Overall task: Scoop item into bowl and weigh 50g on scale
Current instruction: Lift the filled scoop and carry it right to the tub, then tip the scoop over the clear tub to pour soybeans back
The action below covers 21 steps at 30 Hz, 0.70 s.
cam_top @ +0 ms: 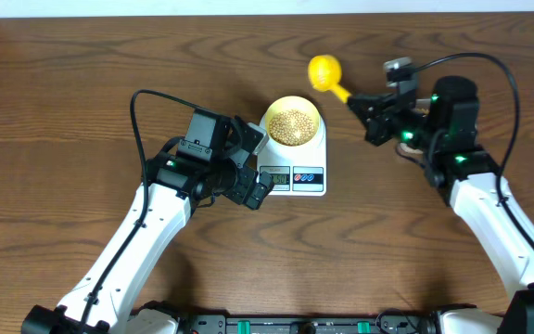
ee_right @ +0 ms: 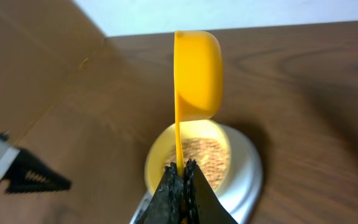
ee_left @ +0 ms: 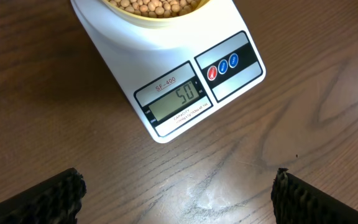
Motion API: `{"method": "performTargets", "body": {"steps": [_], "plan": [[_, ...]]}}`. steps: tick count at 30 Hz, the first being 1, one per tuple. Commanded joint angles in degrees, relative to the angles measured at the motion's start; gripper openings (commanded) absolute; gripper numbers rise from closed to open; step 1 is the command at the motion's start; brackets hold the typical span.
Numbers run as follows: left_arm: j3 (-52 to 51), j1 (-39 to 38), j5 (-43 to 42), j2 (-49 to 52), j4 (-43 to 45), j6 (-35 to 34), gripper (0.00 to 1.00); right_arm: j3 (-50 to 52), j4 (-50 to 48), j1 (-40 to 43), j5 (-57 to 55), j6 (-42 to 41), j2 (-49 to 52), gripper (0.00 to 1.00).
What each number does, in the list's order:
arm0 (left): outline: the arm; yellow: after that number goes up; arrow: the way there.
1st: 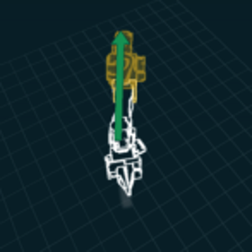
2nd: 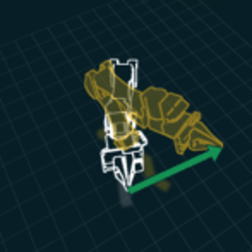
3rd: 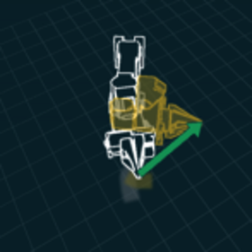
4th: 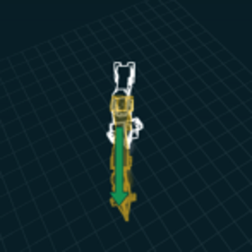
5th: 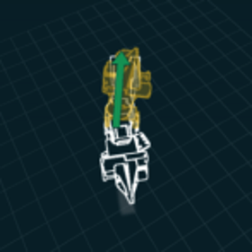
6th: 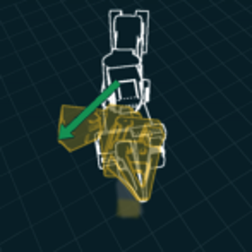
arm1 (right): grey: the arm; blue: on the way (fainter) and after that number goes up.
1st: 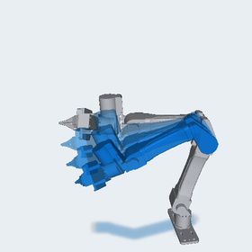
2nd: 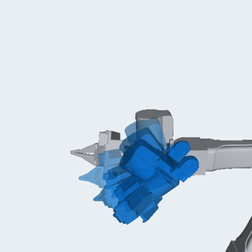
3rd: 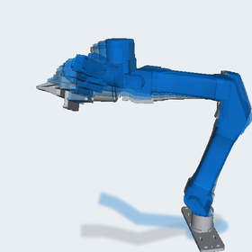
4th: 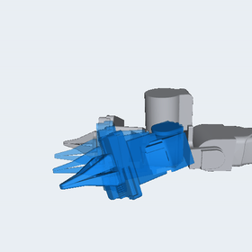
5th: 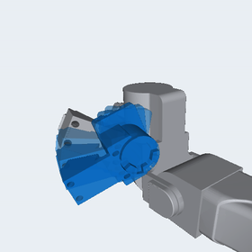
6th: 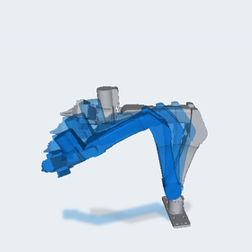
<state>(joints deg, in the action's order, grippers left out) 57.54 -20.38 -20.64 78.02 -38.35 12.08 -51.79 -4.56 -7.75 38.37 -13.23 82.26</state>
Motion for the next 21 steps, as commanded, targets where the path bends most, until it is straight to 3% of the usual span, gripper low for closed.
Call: {"method": "performTargets", "body": {"steps": [1, 10, 16, 21], "plan": [[-0.37, -0.07, 0.37, 0.22, 0.02, 0.76, 0.98, -0.5, -1.27, 4.44, -2.03, -0.5, -1.05, 0.01], [-0.37, -0.07, 0.37, 0.22, 0.02, 0.76, 0.98, -0.48, -2.03, 14.95, -2.01, -1.97, -1.05, 0.01], [-0.37, -0.07, 0.37, 0.22, 0.04, 0.76, 0.98, -0.5, -1.88, 21.03, -1.27, -11.17, -1.05, 0.01], [-0.37, -0.07, 0.37, 0.22, 0.02, 0.76, 0.98, -0.5, -1.9, 22.18, -0.07, -12.9, -1.05, 0.01]]}}
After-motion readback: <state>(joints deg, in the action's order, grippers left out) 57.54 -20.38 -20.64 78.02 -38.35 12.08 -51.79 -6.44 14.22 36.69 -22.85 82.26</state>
